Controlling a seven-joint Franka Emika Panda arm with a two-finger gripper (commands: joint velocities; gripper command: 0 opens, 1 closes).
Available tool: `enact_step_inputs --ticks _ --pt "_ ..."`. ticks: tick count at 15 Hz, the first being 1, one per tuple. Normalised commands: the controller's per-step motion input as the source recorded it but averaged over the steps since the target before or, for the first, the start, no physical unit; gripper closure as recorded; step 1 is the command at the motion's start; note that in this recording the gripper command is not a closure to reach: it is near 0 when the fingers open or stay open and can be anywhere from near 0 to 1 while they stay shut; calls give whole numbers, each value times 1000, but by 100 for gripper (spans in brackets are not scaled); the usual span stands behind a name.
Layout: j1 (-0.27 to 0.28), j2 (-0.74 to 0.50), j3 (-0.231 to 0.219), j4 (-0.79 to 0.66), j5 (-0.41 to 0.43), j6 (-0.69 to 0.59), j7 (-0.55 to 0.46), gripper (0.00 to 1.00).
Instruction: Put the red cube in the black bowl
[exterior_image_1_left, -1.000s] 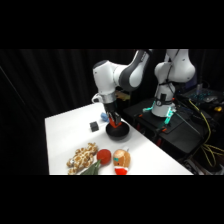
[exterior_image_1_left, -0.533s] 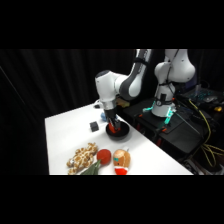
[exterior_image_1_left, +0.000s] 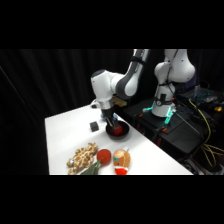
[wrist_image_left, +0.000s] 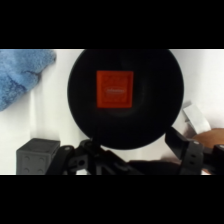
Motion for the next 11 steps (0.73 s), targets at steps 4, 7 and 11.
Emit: enact_step_inputs --ticks 4,7,11 --pt "35 -572 -50 113 -58 -677 69 0" --pt "26 -474 -61 214 29 -609 35 0" --pt "34 -296 -60 249 -6 -437 122 0"
